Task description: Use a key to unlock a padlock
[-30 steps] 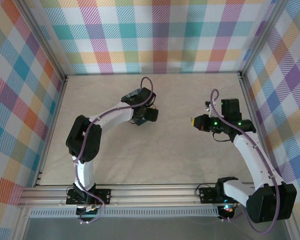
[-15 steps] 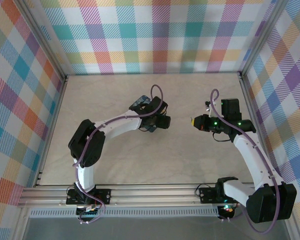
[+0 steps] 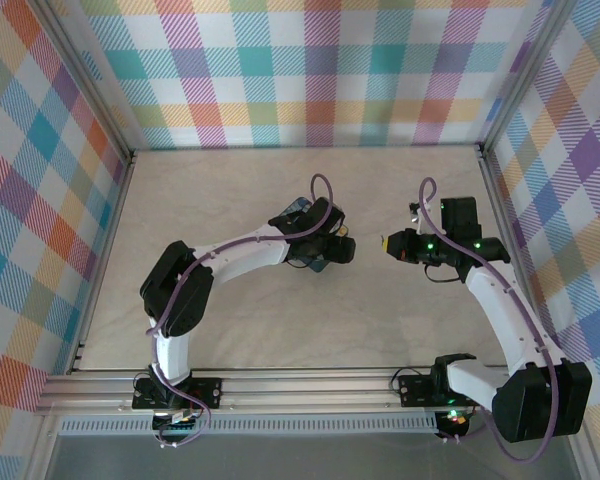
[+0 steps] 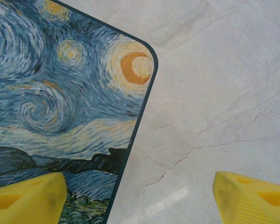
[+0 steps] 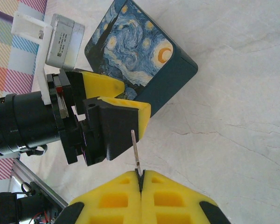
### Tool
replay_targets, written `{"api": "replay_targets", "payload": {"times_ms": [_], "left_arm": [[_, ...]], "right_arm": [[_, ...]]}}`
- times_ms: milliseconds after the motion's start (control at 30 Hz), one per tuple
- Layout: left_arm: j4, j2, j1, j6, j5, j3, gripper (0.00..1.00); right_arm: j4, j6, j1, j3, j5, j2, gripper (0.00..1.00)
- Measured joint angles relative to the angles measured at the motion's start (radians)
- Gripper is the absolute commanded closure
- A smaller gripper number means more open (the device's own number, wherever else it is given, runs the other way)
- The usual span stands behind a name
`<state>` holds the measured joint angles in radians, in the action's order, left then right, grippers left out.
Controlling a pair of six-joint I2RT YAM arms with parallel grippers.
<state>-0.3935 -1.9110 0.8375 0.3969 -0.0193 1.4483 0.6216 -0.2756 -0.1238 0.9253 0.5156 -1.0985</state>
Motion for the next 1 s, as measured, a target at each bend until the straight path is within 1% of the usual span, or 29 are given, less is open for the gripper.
{"api": "replay_targets", "payload": {"times_ms": [333, 400, 567, 700, 767, 900, 933, 1000], "left_arm": [[-0.026, 0.014, 0.0, -0.012, 0.008, 0.002, 0.13], [-0.052, 0.037, 0.0, -0.019, 0.003, -0.009, 0.12], [-0.08, 0.157, -0.023, -0.031, -0.011, -0.077, 0.11], [-0.077, 0.277, -0.083, -0.043, -0.016, -0.154, 0.1], [-0.065, 0.334, -0.133, -0.049, -0.014, -0.208, 0.11], [-0.022, 0.414, -0.235, -0.05, 0.025, -0.337, 0.12], [-0.015, 0.423, -0.249, -0.05, 0.034, -0.357, 0.12], [0.032, 0.456, -0.303, -0.05, 0.069, -0.434, 0.12]], "right_arm": [[-0.001, 0.0, 0.0, -0.017, -0.002, 0.0, 0.98], [-0.003, 0.0, 0.0, -0.017, -0.001, 0.0, 0.99], [-0.023, -0.002, 0.0, -0.024, 0.022, -0.009, 0.99], [-0.046, -0.016, -0.007, -0.029, 0.044, -0.038, 0.99], [-0.062, -0.028, -0.019, -0.029, 0.051, -0.053, 0.99], [-0.105, -0.058, -0.056, -0.03, 0.063, -0.085, 0.99], [-0.12, -0.066, -0.071, -0.03, 0.066, -0.101, 0.99], [-0.148, -0.087, -0.101, -0.03, 0.071, -0.126, 0.99]]}}
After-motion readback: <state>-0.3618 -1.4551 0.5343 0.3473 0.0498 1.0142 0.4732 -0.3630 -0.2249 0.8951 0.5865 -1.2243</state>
